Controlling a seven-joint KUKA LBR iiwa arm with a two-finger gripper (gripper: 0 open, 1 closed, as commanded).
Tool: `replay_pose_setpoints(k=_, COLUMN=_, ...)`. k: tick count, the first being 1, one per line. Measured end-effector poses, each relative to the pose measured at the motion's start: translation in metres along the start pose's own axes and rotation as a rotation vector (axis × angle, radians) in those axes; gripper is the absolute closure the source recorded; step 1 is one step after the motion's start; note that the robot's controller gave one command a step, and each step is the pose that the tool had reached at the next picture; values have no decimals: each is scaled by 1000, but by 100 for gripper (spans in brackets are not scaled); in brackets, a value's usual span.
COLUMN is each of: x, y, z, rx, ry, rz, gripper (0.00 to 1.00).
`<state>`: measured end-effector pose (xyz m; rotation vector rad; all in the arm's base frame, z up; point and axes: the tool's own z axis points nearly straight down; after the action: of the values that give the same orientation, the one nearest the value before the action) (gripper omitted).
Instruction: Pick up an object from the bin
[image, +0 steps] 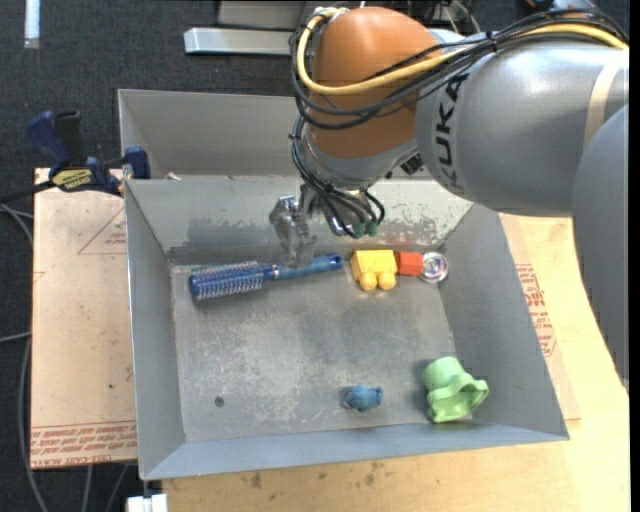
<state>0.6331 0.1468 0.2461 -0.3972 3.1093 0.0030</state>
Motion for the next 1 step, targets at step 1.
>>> replay_pose_setpoints(k=1, x=0, y=0, z=1, rx=0, ry=2, rz=1, gripper=0)
